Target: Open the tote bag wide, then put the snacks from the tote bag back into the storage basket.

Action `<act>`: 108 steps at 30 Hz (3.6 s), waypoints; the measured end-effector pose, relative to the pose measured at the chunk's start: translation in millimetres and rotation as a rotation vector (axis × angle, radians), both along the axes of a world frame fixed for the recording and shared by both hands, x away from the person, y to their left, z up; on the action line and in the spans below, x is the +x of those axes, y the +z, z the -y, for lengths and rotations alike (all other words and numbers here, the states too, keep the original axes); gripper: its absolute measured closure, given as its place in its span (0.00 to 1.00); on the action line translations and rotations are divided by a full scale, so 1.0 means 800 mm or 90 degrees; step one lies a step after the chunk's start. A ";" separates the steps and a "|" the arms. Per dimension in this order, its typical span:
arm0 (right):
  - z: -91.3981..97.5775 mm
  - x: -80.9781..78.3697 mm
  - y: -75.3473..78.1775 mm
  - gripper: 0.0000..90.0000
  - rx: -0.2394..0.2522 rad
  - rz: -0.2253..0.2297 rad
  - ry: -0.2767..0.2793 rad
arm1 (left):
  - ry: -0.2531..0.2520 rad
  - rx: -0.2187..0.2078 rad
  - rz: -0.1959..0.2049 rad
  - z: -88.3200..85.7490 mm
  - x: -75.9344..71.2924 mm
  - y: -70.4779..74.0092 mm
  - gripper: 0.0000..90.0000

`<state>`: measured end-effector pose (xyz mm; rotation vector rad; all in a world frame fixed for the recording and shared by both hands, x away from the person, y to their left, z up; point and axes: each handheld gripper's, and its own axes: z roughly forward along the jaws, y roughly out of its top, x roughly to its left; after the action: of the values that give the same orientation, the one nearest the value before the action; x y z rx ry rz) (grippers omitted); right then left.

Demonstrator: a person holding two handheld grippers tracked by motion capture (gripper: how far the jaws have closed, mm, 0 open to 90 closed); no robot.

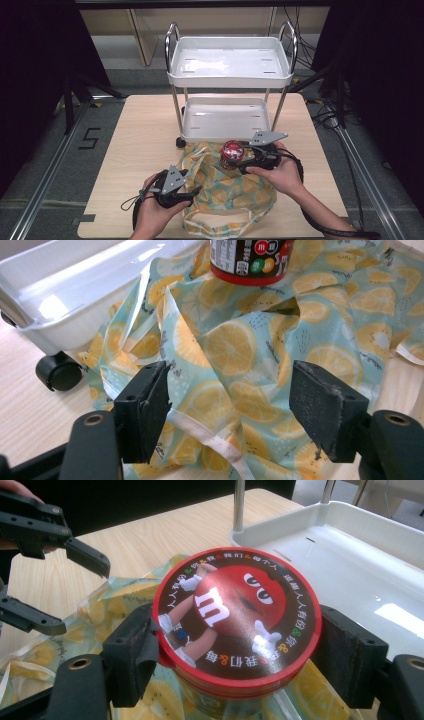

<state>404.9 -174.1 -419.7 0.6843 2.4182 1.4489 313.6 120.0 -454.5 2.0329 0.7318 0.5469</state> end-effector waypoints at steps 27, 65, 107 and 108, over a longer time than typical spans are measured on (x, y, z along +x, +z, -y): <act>0.013 -0.003 0.011 0.29 0.012 -0.009 -0.015 | 0.000 -0.002 0.017 0.000 0.004 0.000 0.36; 0.027 0.013 0.024 0.29 0.031 0.028 -0.069 | 0.012 -0.004 0.028 -0.006 0.006 0.001 0.36; 0.031 0.033 0.024 0.29 0.024 0.031 -0.114 | 0.013 -0.004 0.031 -0.006 0.005 0.002 0.36; 0.033 0.035 0.024 0.29 0.020 0.045 -0.112 | 0.014 -0.005 0.032 -0.006 0.004 0.002 0.36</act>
<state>433.0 -200.4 -400.1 0.8155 2.2263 1.4179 317.0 124.4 -452.7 1.9994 0.7269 0.6049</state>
